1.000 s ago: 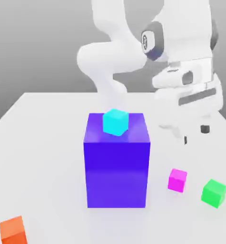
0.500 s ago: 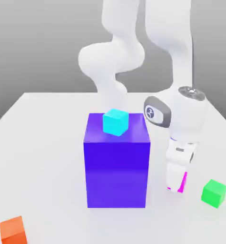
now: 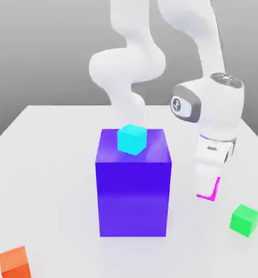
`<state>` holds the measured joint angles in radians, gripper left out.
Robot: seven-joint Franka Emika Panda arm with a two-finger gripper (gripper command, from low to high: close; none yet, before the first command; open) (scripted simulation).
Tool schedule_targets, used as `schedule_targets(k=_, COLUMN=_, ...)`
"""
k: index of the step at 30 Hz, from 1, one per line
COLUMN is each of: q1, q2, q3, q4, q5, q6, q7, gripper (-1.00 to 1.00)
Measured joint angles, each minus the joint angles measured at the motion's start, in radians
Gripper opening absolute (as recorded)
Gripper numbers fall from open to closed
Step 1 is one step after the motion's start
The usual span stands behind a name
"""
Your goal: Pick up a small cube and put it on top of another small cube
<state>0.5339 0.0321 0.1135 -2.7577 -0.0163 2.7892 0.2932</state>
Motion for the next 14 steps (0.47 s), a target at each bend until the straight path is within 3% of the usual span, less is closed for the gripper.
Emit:
schedule_targets(k=5, q1=0.031, q2=0.034, q3=0.021, q4=0.177, q5=-0.003, q6=-0.143, q7=0.008, gripper=-1.0)
schedule_targets(k=10, q1=0.046, q2=0.189, q3=0.001, q4=0.217, q5=-0.051, q6=-0.03, q7=0.044, gripper=-1.0)
schedule_targets(k=11, q1=0.05, q2=0.213, q3=-0.004, q4=0.219, q5=-0.059, q6=-0.01, q7=0.05, gripper=1.0)
schedule_targets(k=14, q1=0.05, q2=0.213, q3=-0.004, q4=0.219, q5=-0.059, q6=-0.01, q7=0.05, gripper=1.0)
